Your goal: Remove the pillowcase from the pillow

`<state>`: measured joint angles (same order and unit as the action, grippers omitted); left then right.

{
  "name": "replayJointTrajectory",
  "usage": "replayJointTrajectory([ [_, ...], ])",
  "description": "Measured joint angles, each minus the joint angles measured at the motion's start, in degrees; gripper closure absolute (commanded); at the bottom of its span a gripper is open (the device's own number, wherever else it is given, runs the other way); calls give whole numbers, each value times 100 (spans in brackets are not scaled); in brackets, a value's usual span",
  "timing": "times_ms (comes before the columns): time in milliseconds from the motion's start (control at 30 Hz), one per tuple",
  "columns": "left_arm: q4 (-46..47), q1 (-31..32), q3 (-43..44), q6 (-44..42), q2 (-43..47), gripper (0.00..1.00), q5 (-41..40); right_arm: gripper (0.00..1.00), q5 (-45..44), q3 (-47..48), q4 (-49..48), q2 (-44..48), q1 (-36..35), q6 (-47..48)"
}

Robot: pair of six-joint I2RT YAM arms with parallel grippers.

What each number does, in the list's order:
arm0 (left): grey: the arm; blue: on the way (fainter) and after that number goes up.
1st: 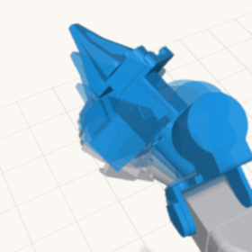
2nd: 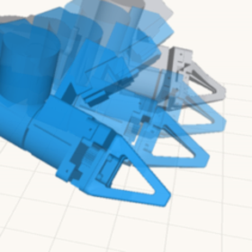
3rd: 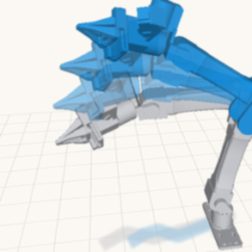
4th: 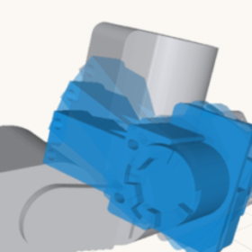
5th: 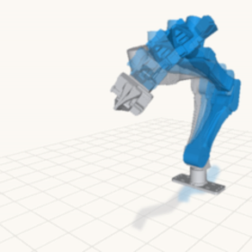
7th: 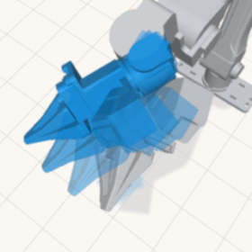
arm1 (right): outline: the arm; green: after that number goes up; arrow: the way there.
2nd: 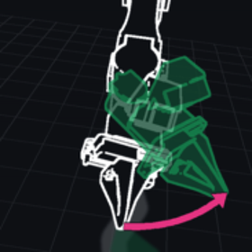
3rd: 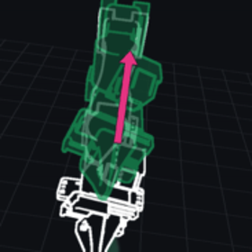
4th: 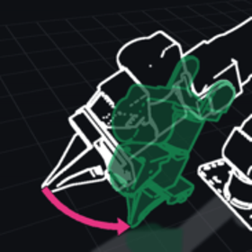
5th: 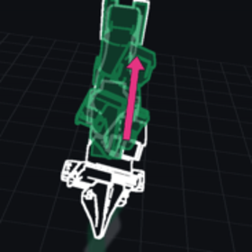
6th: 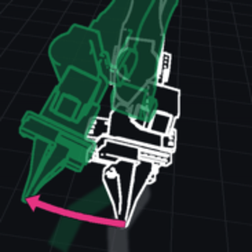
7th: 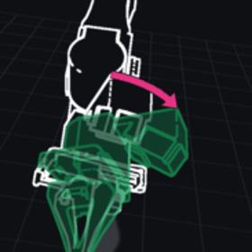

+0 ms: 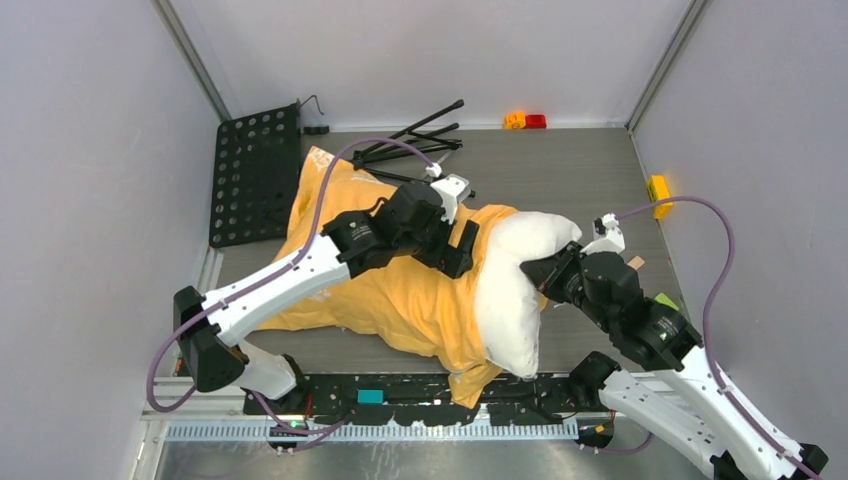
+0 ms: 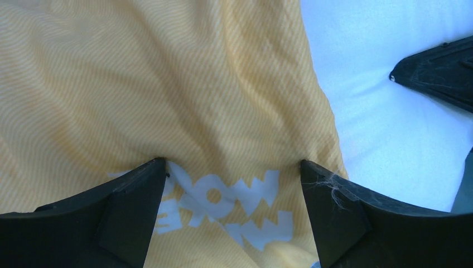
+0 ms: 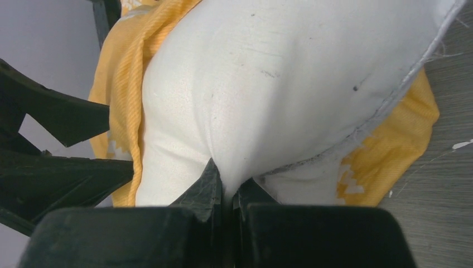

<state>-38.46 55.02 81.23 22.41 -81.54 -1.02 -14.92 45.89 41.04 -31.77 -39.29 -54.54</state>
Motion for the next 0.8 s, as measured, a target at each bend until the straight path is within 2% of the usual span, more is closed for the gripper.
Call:
replayJointTrajectory([
  [100,105,0,4,-22,-116,1,17,100,-72,0,-22,-61,-2,258],
  [267,197,0,15,-42,-348,0,17,100,-127,20,-79,-433,4,671],
  [467,70,48,433,-85,-599,2,15,100,-31,109,-125,-577,9,879],
  [567,114,87,470,-83,-592,6,52,100,72,153,-164,-656,9,925],
  [633,129,96,435,-83,-592,17,85,100,129,164,-179,-730,9,938],
  [667,133,96,409,-79,-592,26,83,100,157,173,-190,-782,11,938],
  [767,-7,94,348,-118,-595,64,-186,100,164,232,-195,-918,9,927],
  [800,-92,76,345,-109,-595,70,-332,100,114,282,-170,-994,9,918],
])
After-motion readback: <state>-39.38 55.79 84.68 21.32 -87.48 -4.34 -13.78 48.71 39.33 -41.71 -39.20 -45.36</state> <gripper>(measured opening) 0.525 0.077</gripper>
